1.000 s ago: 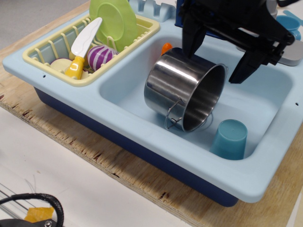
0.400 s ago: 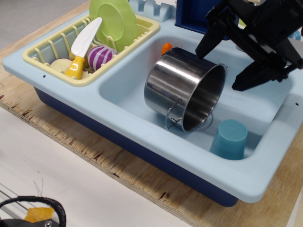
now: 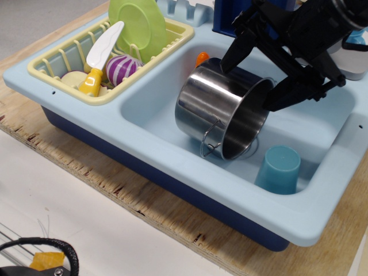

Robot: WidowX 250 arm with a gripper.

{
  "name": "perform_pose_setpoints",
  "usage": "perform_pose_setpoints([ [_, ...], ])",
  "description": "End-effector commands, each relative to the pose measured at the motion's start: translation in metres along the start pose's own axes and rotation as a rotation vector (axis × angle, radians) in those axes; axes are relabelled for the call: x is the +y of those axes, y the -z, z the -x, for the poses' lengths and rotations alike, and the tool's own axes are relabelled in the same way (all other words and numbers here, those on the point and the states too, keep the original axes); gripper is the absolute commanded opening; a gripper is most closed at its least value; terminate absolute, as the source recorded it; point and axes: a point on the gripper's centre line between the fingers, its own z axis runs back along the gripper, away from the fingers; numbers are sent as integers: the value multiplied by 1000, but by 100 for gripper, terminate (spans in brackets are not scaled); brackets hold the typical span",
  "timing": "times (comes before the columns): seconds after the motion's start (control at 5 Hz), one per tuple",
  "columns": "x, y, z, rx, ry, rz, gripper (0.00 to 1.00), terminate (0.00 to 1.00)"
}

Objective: Flip pot upright which is in sink

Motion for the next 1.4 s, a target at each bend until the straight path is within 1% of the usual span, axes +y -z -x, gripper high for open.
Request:
perform_pose_setpoints([
  [0.0,13,2,-3,-13,-42,35,100,0],
  [0.2,18,13,-4,-14,-43,57,100,0],
  [0.4,20,23,-13,-24,-47,79,100,0],
  [0.6,25,27,-17,-37,-69,108,0,0],
  [0.8,29,31,-12,-40,-86,158,0,0],
  [1.2,50,24,-11,-35,-170,267,0,0],
])
